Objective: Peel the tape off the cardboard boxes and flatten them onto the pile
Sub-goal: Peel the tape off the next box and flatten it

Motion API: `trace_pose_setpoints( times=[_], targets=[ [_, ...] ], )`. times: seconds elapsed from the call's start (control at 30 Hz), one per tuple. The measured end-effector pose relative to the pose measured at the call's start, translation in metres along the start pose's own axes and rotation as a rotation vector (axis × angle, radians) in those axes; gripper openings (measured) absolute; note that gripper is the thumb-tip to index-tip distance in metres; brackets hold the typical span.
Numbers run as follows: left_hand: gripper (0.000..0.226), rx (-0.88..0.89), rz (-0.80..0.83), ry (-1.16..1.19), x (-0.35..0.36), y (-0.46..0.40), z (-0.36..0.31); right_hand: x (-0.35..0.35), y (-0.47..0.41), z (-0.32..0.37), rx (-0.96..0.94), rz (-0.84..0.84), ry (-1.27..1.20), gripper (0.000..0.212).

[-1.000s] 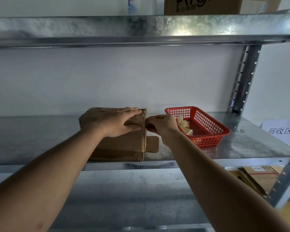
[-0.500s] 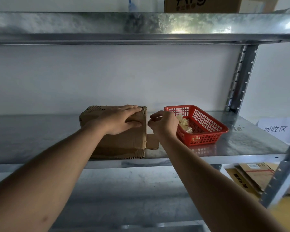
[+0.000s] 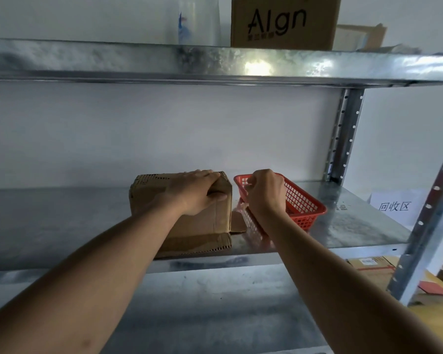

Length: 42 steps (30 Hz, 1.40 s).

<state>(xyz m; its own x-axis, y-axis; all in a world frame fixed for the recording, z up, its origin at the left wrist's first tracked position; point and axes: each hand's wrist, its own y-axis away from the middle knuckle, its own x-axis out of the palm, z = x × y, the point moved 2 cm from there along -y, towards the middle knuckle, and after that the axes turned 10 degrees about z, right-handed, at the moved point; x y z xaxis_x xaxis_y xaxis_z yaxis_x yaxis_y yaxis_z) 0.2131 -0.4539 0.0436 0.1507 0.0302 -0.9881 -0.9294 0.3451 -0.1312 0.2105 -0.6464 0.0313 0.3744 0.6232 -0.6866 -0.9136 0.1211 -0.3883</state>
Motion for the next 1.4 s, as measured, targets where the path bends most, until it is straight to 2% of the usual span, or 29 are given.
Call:
trace_pose_setpoints(
  times=[0.17, 0.4, 0.67, 0.8, 0.87, 1.0, 1.1, 1.2, 1.3, 1.4],
  targets=[
    [0.071, -0.005, 0.005, -0.01, 0.003, -0.014, -0.019, -0.008, -0.009, -0.022, 0.036, 0.049, 0.073, 0.003],
    [0.078, -0.029, 0.032, 0.023, 0.007, -0.02, -0.022, 0.001, -0.014, -0.036, 0.036, 0.185, 0.133, 0.013],
    [0.073, -0.009, 0.065, 0.058, 0.001, -0.019, -0.021, -0.015, -0.018, -0.032, -0.061, 0.057, 0.146, 0.011],
    [0.072, 0.003, 0.08, 0.006, -0.006, -0.014, -0.018, -0.019, -0.016, -0.013, -0.207, 0.045, 0.037, 0.018],
    [0.072, -0.003, 0.061, -0.025, -0.009, -0.01, -0.016, -0.017, -0.015, -0.002, -0.255, 0.084, -0.048, 0.02],
    [0.075, -0.004, 0.024, 0.097, -0.013, 0.007, -0.011, 0.001, -0.016, 0.014, -0.278, 0.298, -0.163, 0.025],
    [0.092, -0.083, -0.009, 0.023, -0.019, 0.026, 0.009, 0.013, -0.019, 0.019, -0.28, 0.36, -0.115, 0.027],
    [0.097, -0.242, -0.018, -0.049, -0.022, 0.052, 0.042, 0.017, -0.018, 0.025, -0.305, 0.335, -0.128, 0.024],
    [0.093, -0.401, -0.014, 0.168, -0.015, 0.078, 0.07, 0.021, -0.012, 0.037, -0.322, 0.297, -0.184, 0.016],
    [0.089, -0.457, -0.079, 0.36, -0.008, 0.096, 0.084, 0.031, -0.003, 0.054, -0.265, 0.325, -0.293, 0.015]
  ],
)
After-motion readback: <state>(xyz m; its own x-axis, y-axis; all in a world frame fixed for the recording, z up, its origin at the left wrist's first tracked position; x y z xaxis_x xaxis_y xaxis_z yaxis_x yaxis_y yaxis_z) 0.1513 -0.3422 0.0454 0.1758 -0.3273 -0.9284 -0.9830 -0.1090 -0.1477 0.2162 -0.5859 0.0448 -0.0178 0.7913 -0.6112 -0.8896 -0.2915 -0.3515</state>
